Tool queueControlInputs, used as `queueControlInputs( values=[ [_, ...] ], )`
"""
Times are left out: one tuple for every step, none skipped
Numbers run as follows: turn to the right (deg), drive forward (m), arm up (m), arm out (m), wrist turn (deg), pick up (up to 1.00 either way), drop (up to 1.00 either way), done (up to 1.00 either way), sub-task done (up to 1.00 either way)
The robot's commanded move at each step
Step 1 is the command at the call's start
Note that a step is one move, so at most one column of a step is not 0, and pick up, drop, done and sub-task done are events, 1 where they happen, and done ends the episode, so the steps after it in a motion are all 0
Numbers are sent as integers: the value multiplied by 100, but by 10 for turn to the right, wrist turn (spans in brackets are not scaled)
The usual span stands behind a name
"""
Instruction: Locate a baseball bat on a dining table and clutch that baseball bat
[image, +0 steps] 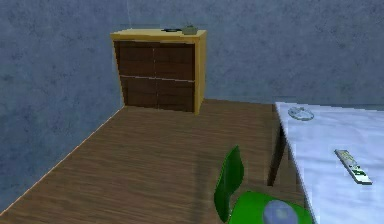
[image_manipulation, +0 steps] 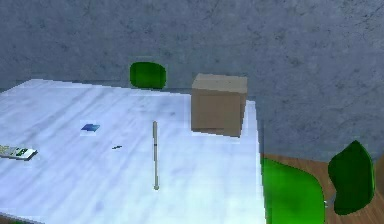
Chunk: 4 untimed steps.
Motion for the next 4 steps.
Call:
queueControlInputs(
  values=[
    [0,0,50,0,0,0,0,0,0],
    [0,0,38,0,0,0,0,0,0],
    [0,0,0,22,0,0,0,0,0],
    [0,0,0,0,450,0,0,0,0]
  ],
)
